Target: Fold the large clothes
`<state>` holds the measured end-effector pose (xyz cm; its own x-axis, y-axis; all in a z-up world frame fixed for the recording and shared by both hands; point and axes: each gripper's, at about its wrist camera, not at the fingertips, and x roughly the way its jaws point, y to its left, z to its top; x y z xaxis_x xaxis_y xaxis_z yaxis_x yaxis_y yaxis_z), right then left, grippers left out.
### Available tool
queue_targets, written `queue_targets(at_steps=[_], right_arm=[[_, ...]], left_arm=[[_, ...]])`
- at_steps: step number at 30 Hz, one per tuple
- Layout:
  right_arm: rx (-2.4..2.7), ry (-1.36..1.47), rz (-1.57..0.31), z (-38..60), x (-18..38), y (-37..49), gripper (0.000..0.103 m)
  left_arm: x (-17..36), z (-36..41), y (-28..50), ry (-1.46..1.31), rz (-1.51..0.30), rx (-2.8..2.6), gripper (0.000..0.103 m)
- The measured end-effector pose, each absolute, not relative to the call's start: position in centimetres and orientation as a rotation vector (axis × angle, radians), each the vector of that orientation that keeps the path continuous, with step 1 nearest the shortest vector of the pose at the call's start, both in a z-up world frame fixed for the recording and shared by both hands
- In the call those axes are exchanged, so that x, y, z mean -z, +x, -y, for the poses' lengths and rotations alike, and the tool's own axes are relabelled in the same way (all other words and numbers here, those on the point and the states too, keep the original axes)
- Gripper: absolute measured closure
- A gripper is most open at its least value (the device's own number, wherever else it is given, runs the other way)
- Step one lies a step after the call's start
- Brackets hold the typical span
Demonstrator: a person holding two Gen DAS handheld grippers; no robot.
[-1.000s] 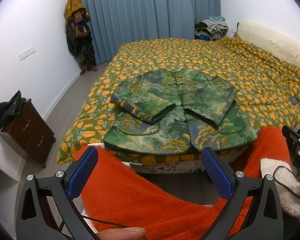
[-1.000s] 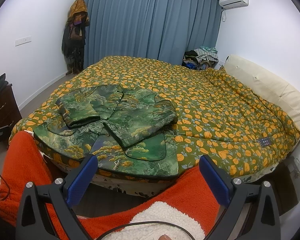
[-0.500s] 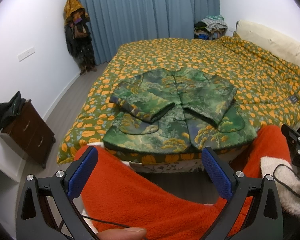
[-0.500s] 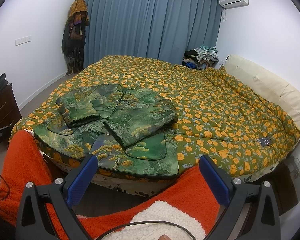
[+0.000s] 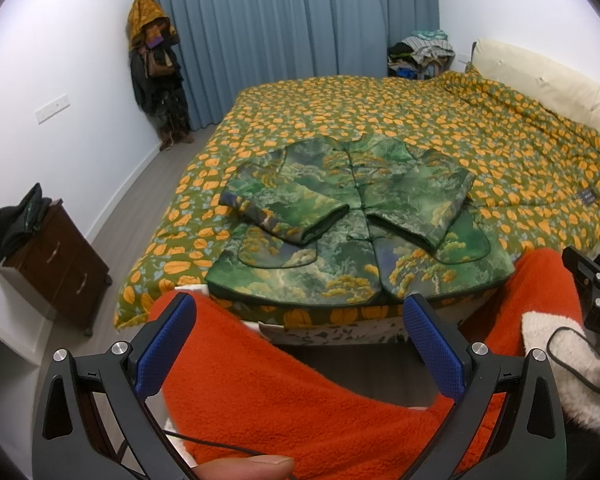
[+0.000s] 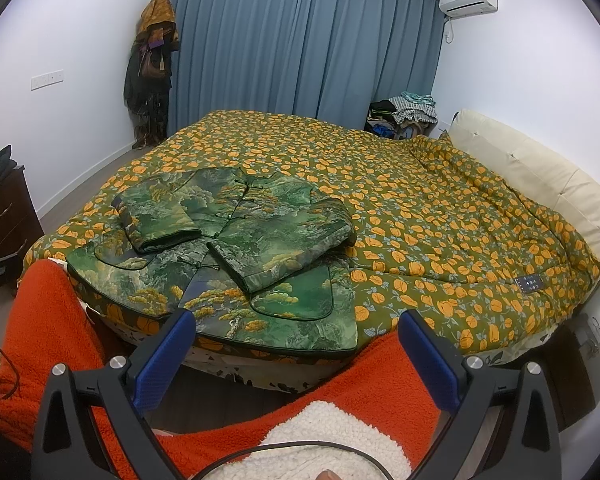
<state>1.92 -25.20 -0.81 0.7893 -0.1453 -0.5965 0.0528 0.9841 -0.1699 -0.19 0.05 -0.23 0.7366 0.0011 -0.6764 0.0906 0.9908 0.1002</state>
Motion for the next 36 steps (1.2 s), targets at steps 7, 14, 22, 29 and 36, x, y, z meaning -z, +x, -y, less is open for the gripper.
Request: queue_targets(at_steps=[7, 14, 22, 29, 36], right_arm=[[0.107, -0.147, -0.653, 25.2, 0.8, 1.9, 0.000], [0.108, -0.148, -0.654, 25.2, 1.0, 2.0, 0.000], [0.109, -0.148, -0.654, 25.2, 1.3, 1.9, 0.000], [0.109, -0.144, -0.655, 25.1, 1.0, 2.0, 0.000], [0.113, -0.138, -0.659, 25.7, 1.9, 1.6, 0.000]], left_arm=[[0.3, -0.1, -0.2, 0.131, -0.742, 0.050, 0.000], [0.2, 0.0, -0.2, 0.132, -0.742, 0.049, 0.000], [0.5, 0.0, -0.2, 0.131, -0.743, 0.050, 0.000], [0.7, 0.0, -0.5, 0.133, -0.745, 0.050, 0.000], [0.6, 0.1, -0.4, 0.132, -0.746, 0.049, 0.000]])
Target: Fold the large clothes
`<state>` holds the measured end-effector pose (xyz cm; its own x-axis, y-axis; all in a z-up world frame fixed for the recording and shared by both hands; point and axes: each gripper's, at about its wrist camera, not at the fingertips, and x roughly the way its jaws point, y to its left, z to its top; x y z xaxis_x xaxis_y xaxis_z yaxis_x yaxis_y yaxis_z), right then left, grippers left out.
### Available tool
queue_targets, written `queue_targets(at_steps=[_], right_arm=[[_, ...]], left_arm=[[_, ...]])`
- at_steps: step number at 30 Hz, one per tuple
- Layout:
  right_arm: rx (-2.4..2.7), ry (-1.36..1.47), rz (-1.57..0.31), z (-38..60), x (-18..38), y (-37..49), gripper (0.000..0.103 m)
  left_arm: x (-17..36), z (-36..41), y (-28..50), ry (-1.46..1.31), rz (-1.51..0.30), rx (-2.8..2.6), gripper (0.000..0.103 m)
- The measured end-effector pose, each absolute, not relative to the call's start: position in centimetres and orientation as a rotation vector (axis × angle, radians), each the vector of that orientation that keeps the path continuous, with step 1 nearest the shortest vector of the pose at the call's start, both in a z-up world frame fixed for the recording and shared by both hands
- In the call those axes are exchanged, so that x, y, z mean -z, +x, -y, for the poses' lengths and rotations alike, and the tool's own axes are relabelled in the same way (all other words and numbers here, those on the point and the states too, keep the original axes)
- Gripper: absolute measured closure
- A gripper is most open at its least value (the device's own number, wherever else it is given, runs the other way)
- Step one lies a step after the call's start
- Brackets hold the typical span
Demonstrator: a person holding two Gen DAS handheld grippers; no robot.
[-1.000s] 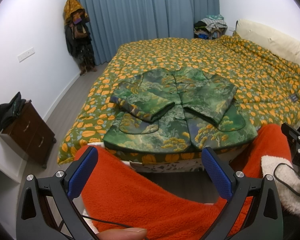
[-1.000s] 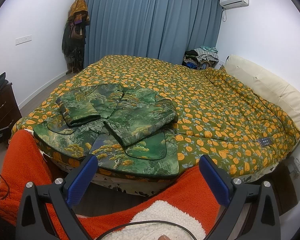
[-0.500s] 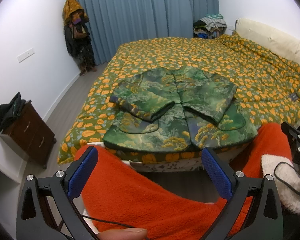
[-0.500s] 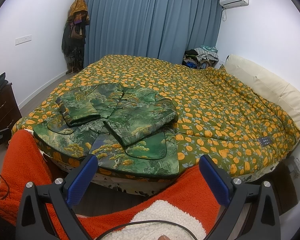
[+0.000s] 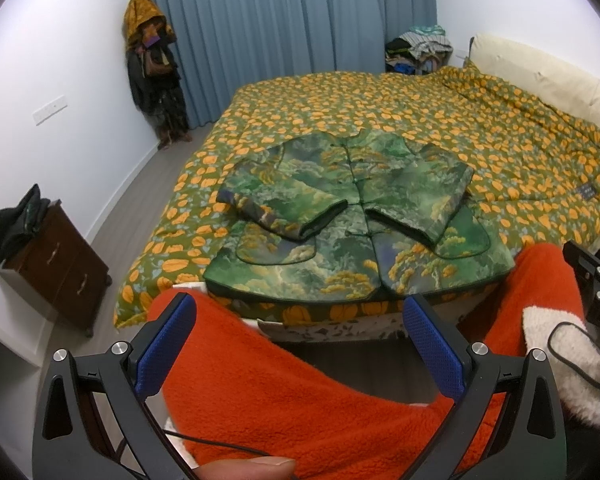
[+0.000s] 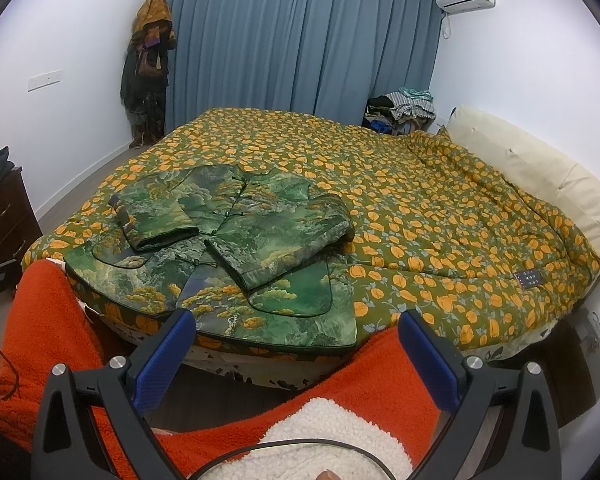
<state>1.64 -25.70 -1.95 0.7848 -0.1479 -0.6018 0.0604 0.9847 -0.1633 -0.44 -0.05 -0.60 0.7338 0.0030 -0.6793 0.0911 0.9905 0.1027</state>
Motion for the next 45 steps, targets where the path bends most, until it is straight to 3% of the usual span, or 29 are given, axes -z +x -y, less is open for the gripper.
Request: queue_targets(at_steps=[18, 28, 37, 42, 45], right_arm=[[0.113, -0.141, -0.655, 25.7, 1.9, 1.7, 0.000], [0.097, -0.118, -0.635, 26.8, 0.8, 2.5, 0.000], [-0.025, -0.316, -0.480, 27.6, -2.4, 7.4, 0.000], [-0.252, -0.301, -0.510, 26.6, 0.4, 13.0, 0.000], [-0.290, -0.345, -0.632, 25.1, 4.5, 16.6, 0.000]], left_arm=[[2.1, -0.2, -2.1, 0.116, -0.734, 0.040, 0.000], [0.3, -1.9, 0.1, 0.075, -0.696, 0.034, 0.000], [-1.7, -4.3, 3.6, 0.094, -0.619, -0.025, 0.000], [-1.7, -5.1, 4.8, 0.077, -0.640, -0.023, 0.000], [-0.8, -5.1, 5.6, 0.059, -0.680, -0.010, 0.000]])
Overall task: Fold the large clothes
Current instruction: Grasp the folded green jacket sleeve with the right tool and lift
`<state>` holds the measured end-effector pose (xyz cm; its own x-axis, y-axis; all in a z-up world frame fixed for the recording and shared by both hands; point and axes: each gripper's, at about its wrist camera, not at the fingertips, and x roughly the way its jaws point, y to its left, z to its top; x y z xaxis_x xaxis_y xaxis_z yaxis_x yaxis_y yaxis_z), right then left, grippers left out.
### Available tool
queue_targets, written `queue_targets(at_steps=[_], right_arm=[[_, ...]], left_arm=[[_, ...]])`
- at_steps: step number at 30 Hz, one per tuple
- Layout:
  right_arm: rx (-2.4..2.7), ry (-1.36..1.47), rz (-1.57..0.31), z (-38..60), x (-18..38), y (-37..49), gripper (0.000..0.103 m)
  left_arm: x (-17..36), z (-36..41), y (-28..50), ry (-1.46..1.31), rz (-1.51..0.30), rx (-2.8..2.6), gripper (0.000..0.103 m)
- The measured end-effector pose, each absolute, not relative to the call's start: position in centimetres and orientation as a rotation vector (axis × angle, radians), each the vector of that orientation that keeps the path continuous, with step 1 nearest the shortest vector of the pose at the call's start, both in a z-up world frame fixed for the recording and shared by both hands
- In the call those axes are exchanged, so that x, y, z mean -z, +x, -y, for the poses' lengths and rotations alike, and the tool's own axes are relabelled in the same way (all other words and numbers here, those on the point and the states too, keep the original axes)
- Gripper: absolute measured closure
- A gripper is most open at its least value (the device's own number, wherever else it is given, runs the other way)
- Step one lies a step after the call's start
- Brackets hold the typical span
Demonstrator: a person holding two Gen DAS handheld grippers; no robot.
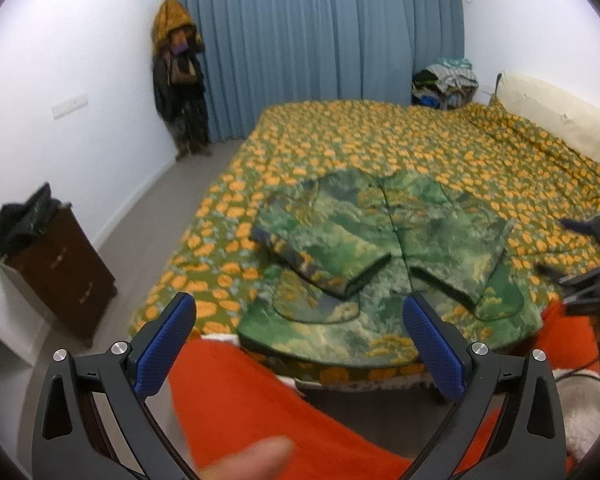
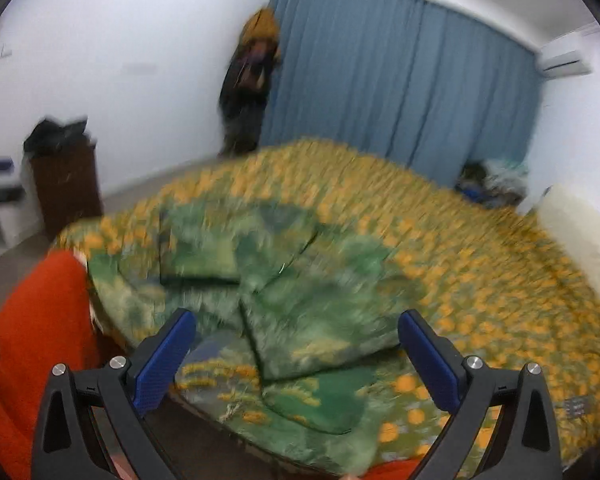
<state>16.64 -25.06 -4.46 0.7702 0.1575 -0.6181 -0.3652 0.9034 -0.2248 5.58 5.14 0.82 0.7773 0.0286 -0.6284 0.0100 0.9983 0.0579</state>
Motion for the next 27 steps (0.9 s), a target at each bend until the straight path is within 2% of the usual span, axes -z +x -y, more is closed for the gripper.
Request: queue_targets(at_steps=[7, 15, 17, 19, 21, 23, 24, 25, 27], right_arm=[[-0.324, -0.460, -0.796, 21.6, 14.5, 22.9, 0.001], [-0.278, -0.489, -0.844, 21.3, 19.9, 27.7, 0.001], [-0.275, -0.499, -0.864, 21.4, 20.9, 28.0, 0.004], [-0.277, -0.483, -0.880, 21.7, 21.3, 28.2, 0.021], [-0.270, -0.444, -0.889, 22.2, 21.2, 28.4, 0.031], [-0.276, -0.409, -0.889, 22.6, 20.9, 28.4, 0.053], [-0.279, -0.403, -0.888, 22.7, 20.7, 28.4, 0.071], [-0.275, -0.399, -0.885, 22.7, 20.6, 28.3, 0.083], [-0.264, -0.360, -0.864, 23.2, 19.6, 28.1, 0.088]], left_arm=[[1.8, -4.9, 7.3, 0.043, -0.751, -0.008, 0.000], [4.2, -3.6, 10.5, 0.024, -0.839, 0.039, 0.000], [4.7, -3.1, 11.2, 0.031, -0.855, 0.055, 0.000], [5.2, -2.5, 11.9, 0.042, -0.864, 0.068, 0.000], [5.6, -1.9, 12.5, 0.052, -0.874, 0.085, 0.000], [6.0, -1.4, 13.2, 0.058, -0.891, 0.098, 0.000], [6.2, -1.2, 13.6, 0.062, -0.900, 0.101, 0.000], [6.4, -1.0, 13.9, 0.065, -0.908, 0.102, 0.000], [6.7, -0.8, 14.5, 0.074, -0.919, 0.103, 0.000]])
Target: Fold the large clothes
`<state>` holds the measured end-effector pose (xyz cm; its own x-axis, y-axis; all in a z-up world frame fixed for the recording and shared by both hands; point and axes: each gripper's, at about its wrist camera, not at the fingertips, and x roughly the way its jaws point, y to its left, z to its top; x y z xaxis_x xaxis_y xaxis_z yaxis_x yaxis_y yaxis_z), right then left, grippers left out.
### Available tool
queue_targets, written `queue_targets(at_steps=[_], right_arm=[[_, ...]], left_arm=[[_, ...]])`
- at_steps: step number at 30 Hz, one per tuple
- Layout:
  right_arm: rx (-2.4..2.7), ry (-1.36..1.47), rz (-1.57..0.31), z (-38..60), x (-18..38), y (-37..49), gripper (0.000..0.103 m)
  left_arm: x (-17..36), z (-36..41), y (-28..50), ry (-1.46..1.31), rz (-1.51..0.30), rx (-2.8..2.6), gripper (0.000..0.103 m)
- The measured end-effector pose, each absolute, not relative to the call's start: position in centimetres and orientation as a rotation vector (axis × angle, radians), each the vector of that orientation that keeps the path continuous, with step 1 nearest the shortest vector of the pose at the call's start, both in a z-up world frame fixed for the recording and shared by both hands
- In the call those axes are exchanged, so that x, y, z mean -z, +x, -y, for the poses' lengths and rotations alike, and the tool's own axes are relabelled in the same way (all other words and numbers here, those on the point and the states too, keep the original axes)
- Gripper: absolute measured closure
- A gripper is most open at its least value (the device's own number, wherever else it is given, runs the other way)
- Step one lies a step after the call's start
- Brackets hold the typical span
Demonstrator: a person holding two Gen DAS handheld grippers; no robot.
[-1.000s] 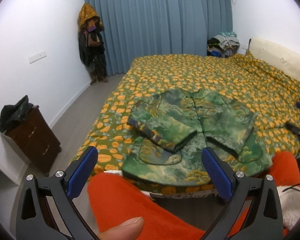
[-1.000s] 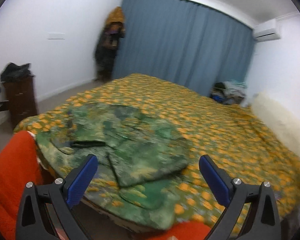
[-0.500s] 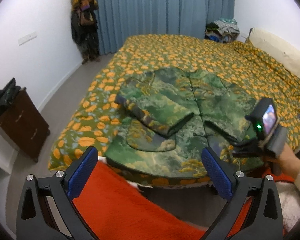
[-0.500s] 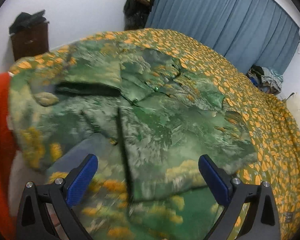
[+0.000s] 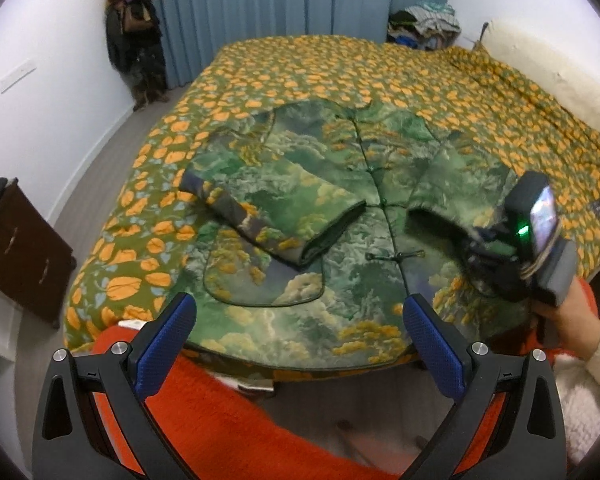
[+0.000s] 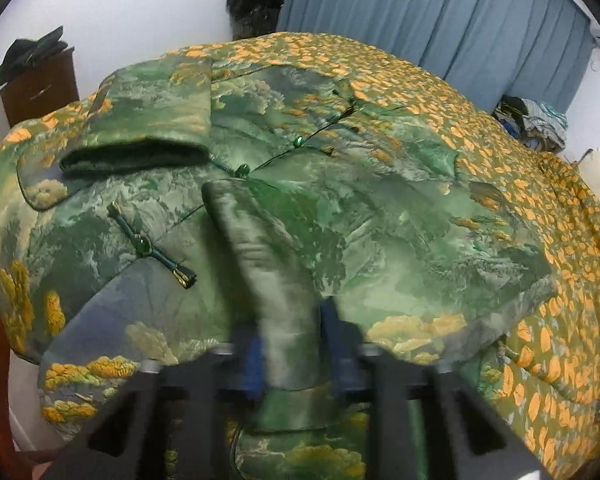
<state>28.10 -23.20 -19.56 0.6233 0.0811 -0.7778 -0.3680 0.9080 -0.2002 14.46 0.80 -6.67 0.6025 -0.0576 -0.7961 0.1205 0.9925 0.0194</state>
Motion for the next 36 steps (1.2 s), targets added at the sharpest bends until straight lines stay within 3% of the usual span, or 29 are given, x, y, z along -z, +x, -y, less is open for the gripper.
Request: queue_targets(at_steps=[8, 14, 27, 29, 31, 36], right_arm=[[-0.107, -0.003, -0.668, 33.1, 7.9, 26.2, 0.091], [0.184, 0.021, -0.519, 43.3, 1.3, 24.4, 0.091], [0.521, 0.193, -0.703, 59.3, 8.9, 25.4, 0.091], [0.572, 0.216, -0.731, 60.6, 10.2, 25.1, 0.080], [0.616, 0.231, -0.721, 61.4, 10.4, 23.9, 0.058], [0.632, 0.232, -0.685, 60.3, 9.4, 21.3, 0.054]], left_arm=[[7.0, -1.3, 16.1, 0.066, -0.932, 0.105, 0.000], [7.1, -1.5, 18.0, 0.084, -0.926, 0.116, 0.000], [7.9, -0.7, 22.3, 0.241, -0.921, 0.259, 0.000], [8.0, -1.0, 23.3, 0.224, -0.923, 0.291, 0.000], [8.2, -1.4, 24.5, 0.206, -0.933, 0.326, 0.000], [9.9, -0.4, 27.0, 0.276, -0.972, 0.437, 0.000]])
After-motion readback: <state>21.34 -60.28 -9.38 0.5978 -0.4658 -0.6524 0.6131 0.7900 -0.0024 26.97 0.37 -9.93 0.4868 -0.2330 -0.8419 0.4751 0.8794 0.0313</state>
